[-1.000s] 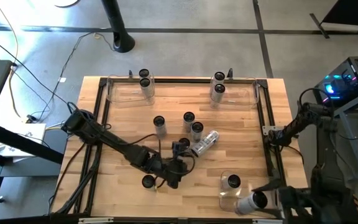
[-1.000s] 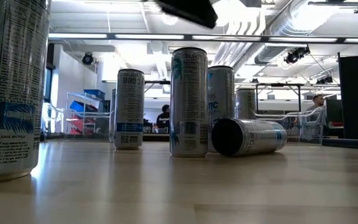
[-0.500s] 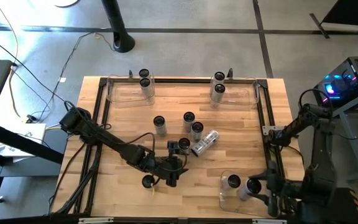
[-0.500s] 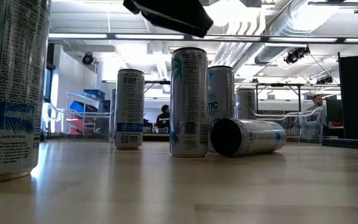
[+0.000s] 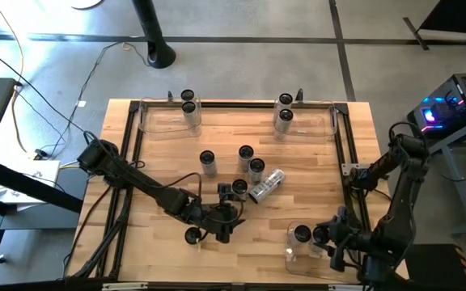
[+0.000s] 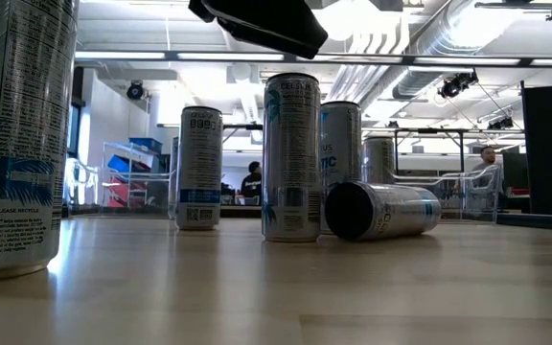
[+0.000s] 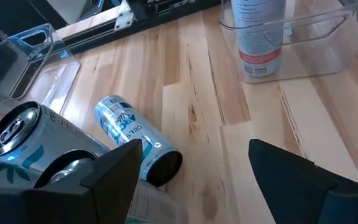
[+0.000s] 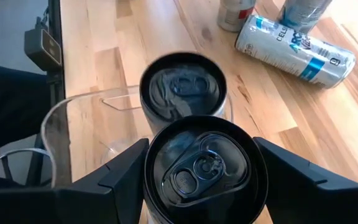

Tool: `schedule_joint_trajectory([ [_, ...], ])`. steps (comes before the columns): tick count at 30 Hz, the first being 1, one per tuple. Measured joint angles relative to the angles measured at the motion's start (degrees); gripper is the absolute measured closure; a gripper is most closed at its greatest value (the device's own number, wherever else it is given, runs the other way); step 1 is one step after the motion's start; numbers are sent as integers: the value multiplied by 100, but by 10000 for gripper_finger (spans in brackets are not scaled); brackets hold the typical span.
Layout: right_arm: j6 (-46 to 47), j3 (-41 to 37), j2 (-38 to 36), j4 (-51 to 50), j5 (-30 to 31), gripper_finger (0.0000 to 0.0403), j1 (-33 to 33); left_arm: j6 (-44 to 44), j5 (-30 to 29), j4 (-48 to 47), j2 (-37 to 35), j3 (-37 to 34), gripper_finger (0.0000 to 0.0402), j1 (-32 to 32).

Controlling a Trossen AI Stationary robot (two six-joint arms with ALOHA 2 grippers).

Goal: Sort soda cans
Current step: Put the white-pink soda can into the bottom transparent bin

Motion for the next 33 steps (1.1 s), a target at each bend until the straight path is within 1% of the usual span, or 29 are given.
schedule_joint_trajectory([
  [7,36,-323,0,366,246,165,149,-44,0,1,0,0,113,0],
  [10,103,-418,0,489,459,165,293,-63,0,-3,0,0,113,0],
  [18,96,-826,-22,1000,595,165,468,-66,0,4,0,0,113,0],
  [25,-28,-740,-17,847,485,165,463,-167,2,2,2,0,113,0],
  [33,-44,-688,5,463,705,165,466,-255,2,2,7,0,113,0],
])
